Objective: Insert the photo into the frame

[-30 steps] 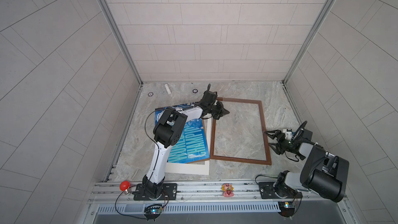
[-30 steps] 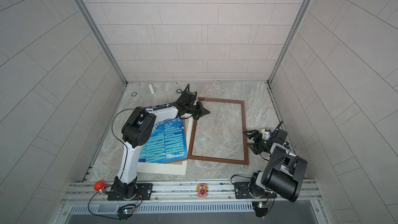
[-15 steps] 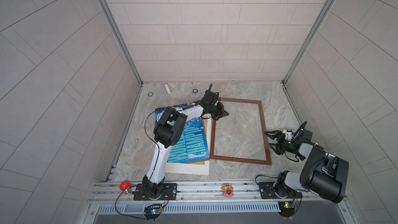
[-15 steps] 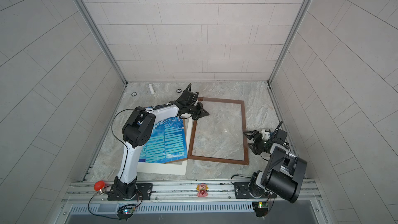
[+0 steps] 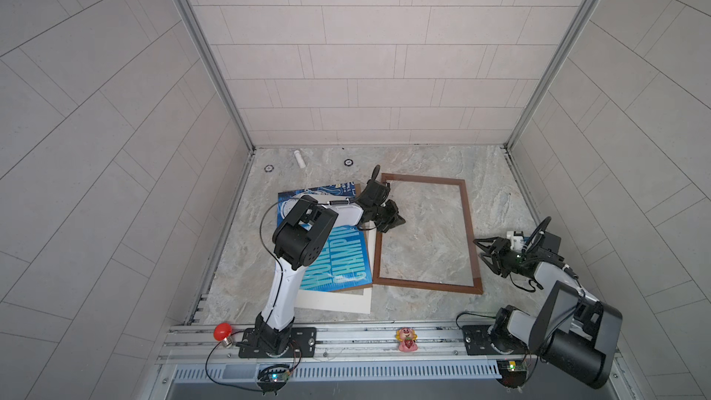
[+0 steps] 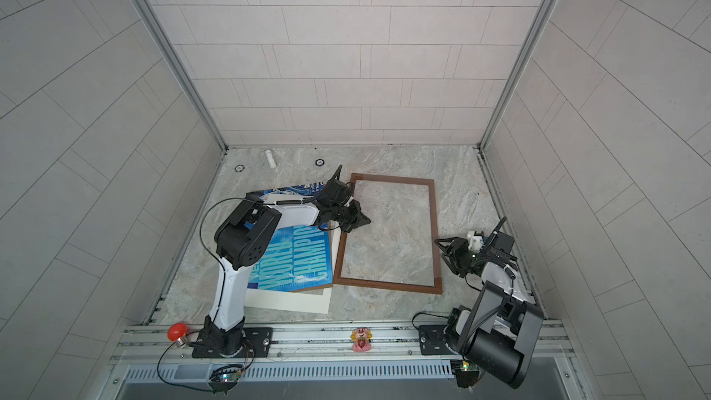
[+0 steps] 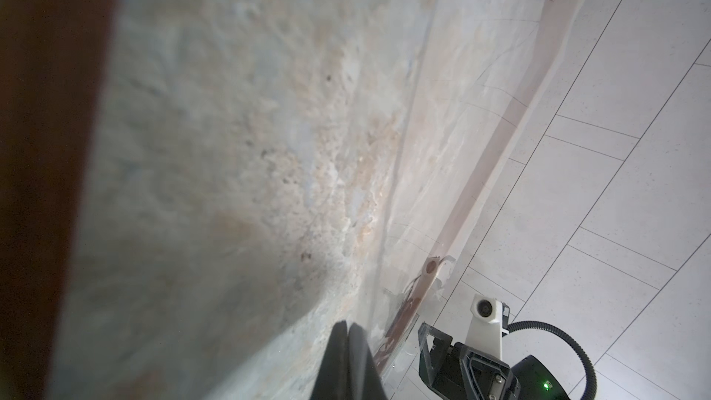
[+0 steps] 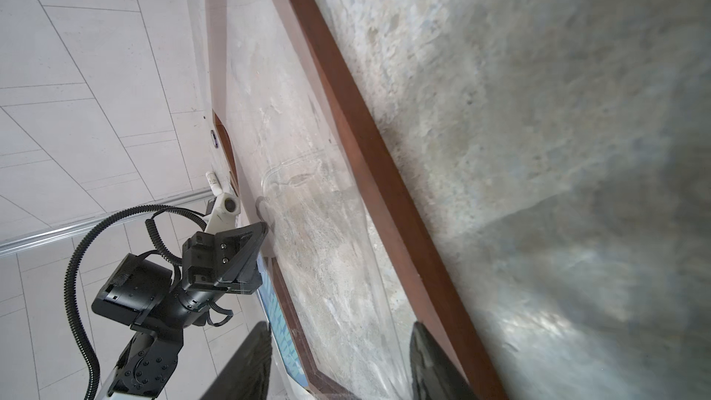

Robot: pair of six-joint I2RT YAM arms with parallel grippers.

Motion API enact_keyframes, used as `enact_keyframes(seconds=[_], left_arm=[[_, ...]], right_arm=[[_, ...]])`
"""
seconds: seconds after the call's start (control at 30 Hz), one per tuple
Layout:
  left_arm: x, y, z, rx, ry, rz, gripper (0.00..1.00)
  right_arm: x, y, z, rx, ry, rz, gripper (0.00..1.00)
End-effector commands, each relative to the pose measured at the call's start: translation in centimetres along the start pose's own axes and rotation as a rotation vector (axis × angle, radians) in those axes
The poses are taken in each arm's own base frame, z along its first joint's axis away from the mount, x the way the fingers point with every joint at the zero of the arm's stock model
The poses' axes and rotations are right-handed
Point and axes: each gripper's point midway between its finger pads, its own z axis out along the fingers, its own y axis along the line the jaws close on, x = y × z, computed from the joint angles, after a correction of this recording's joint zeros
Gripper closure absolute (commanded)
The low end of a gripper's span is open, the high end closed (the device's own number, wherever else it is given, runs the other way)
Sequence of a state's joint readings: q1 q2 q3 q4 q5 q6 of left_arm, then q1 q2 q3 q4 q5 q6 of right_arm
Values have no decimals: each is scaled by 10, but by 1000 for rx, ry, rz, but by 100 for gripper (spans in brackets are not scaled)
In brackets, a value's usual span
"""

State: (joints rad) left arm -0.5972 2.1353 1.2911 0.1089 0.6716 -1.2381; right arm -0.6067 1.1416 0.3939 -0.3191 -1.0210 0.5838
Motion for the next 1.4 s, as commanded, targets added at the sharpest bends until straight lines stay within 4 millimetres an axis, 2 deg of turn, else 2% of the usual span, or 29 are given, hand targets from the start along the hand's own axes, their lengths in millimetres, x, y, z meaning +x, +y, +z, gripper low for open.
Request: enact_keyframes(seconds=[0.0, 0.2, 0.33, 0.47, 0.5, 0.57, 0.63, 0.7, 0.73, 0.87, 1.03, 1.13, 1.37], left_arm=[[-1, -21, -13, 44, -39, 37, 100], [1, -35, -11, 100, -22, 25, 100], [9, -34, -8, 98, -2, 28, 100], [14, -32, -9, 109, 16, 23, 100], [14, -33, -8, 118, 22, 18, 100], [14, -38, -6, 159, 46, 1, 100], [16, -40, -5, 187, 61, -15, 100], [19, -38, -8, 182, 66, -6, 100], [20, -38, -10, 175, 64, 5, 100], [24, -27, -19, 85, 55, 105, 100], [23, -1, -28, -68, 23, 237, 100], [21, 2, -33, -99, 5, 320, 100], [19, 6, -27, -99, 22, 407, 100]], right_arm=[[11, -1, -1, 6, 24, 12, 47], [19, -3, 1, -1, 42, -5, 47], [22, 4, 8, -66, 69, 18, 47], [29, -2, 11, -35, 107, 11, 53], [29, -2, 12, -30, 109, 9, 56], [30, -4, 12, -21, 112, 9, 73], [28, -5, 11, -9, 105, 4, 82], [28, -4, 10, -3, 107, -3, 97], [28, -3, 10, -2, 109, -4, 100], [30, -4, 9, 10, 117, 6, 100], [36, -4, 11, 46, 138, -38, 100], [37, -3, 14, 81, 136, -82, 100], [47, 3, 18, 73, 173, -82, 100]])
